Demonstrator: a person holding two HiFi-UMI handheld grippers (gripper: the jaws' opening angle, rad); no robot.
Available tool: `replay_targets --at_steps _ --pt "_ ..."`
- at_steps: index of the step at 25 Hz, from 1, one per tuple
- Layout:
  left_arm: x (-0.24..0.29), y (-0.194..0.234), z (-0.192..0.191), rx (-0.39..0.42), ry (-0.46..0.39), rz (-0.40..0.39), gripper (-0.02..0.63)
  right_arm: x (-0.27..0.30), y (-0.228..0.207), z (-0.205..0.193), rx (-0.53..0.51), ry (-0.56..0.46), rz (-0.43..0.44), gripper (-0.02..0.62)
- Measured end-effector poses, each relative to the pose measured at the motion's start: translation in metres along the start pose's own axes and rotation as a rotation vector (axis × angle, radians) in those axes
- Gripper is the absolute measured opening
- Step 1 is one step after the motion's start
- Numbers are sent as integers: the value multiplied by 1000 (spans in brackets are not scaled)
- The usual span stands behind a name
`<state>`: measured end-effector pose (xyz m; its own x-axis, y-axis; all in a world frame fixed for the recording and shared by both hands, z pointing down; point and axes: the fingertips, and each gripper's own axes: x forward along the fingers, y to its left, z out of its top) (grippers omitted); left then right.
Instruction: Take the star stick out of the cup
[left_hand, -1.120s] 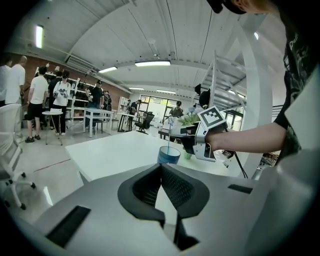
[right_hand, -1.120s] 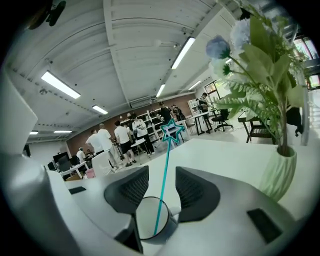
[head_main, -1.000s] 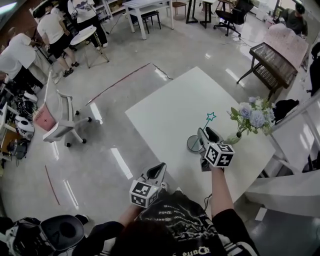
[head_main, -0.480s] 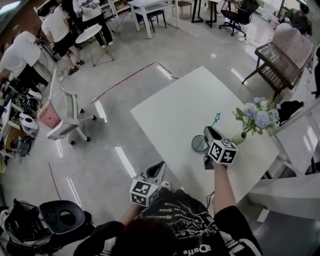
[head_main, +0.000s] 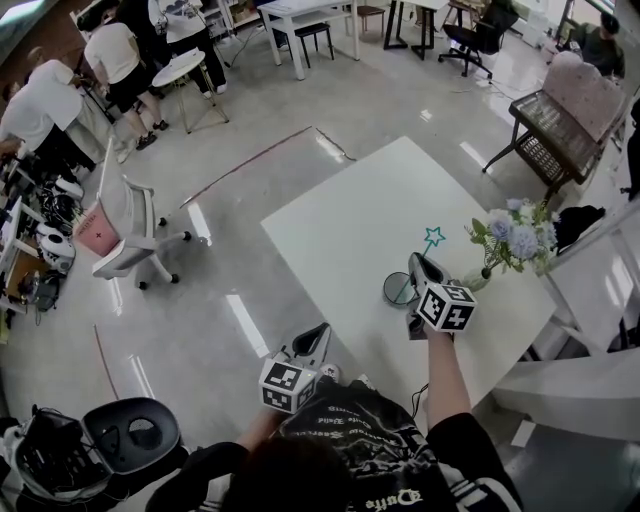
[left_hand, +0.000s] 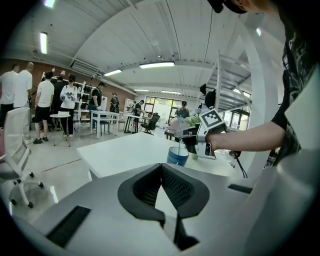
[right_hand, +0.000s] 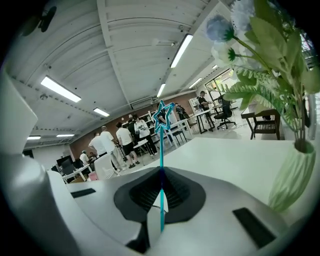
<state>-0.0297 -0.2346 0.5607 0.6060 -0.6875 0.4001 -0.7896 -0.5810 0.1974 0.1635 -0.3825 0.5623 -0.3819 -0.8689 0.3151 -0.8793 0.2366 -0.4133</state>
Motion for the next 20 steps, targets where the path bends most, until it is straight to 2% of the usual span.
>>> replay_targets --at_steps 8,20 --pt "2 -4 1 -4 -4 -33 20 -20 20 28 -65 -67 25 6" --pt "10 -18 -4 2 -9 -97 20 -74 49 53 -185 -148 12 6"
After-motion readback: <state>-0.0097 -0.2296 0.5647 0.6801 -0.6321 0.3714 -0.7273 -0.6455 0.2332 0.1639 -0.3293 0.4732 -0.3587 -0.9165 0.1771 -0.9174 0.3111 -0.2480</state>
